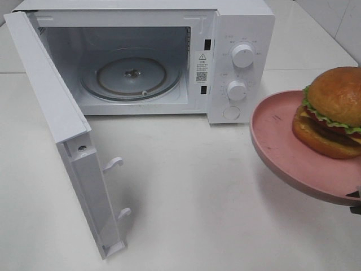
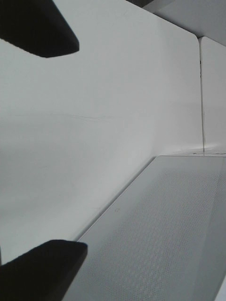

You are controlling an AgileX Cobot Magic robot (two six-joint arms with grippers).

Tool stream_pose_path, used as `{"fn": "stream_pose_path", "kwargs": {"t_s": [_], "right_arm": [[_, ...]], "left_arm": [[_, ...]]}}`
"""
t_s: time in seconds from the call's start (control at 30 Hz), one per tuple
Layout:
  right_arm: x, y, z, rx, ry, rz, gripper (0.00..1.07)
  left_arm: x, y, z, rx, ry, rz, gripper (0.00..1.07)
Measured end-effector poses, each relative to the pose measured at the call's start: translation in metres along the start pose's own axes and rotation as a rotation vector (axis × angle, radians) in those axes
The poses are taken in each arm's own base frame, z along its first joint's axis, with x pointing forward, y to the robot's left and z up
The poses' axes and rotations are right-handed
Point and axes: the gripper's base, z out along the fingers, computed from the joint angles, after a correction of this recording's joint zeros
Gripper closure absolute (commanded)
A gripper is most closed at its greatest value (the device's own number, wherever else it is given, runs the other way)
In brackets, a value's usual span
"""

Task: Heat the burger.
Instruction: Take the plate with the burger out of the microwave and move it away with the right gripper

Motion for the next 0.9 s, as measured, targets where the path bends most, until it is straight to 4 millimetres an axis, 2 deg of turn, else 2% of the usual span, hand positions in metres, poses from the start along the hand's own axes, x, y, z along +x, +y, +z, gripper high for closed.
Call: {"fn": "stream_pose_path", "kwargs": {"t_s": [0.13,0.37,0.43,0.53,0.7,0.9], "right_arm": [[0.011,-0.002,-0.001,0.030,0.122,0.104,1.07],[0.021,-0.001,-0.003,0.037,0.235,0.241,1.07],[0.025,0.001,-0.004,0.032,0.283,0.326,1.07],[0.026,0.002,-0.004,0.033,0.294,0.347,1.07],[0.033,0.004,-0.004,0.043,0.392,0.513,1.07],[0.035,0.001,-0.002,0.058,0.464,0.578,1.07]], "left_arm": [[0.000,0.000,0.000,0.000,0.000,0.000,0.06],[0.000,0.000,0.000,0.000,0.000,0.000,0.06],[0.000,0.000,0.000,0.000,0.000,0.000,0.06],[0.000,0.000,0.000,0.000,0.000,0.000,0.06],[0.000,0.000,0.000,0.000,0.000,0.000,0.06],[0.000,0.000,0.000,0.000,0.000,0.000,0.06]]}}
